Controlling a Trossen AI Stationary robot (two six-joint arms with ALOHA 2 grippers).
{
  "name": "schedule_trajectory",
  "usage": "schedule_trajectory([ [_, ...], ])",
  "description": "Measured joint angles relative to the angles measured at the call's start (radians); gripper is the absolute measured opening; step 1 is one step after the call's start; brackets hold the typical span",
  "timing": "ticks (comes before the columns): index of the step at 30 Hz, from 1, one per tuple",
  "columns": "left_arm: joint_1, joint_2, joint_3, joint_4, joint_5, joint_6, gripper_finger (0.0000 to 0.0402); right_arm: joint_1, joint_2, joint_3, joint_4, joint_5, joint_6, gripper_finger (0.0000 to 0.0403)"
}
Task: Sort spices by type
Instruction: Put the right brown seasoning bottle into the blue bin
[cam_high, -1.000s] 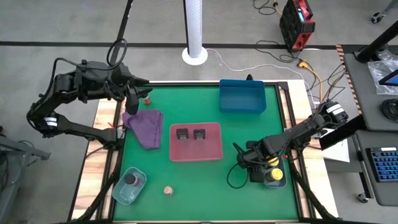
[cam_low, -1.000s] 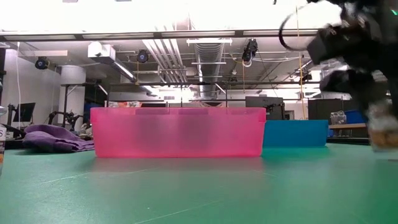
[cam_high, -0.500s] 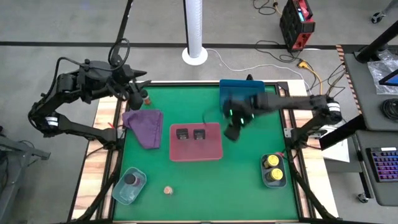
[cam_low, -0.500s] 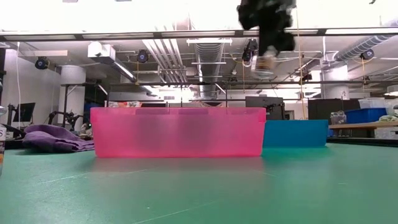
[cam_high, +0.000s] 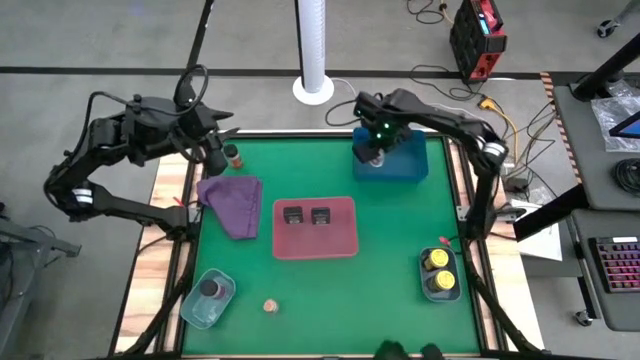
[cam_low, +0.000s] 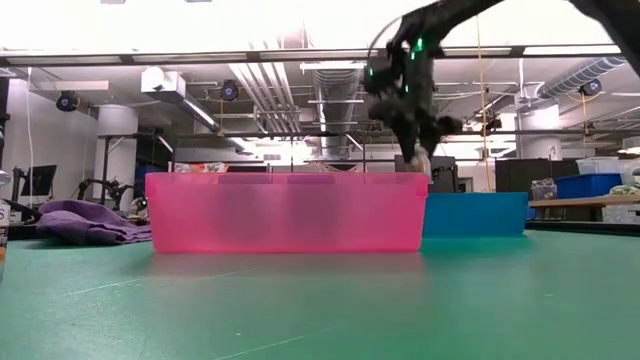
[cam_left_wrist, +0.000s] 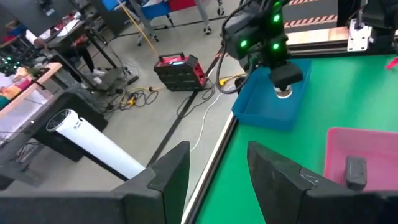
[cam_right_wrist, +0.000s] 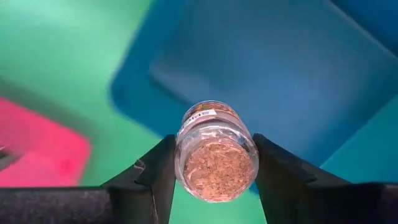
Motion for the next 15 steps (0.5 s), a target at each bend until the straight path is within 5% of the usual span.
schedule_trajectory([
  [15,0.014,-0.122,0.0,-0.036,-0.08,-0.075,0.0146,-0.124,0.025,-0.074,0.161,0.048,-0.068,0.0168],
])
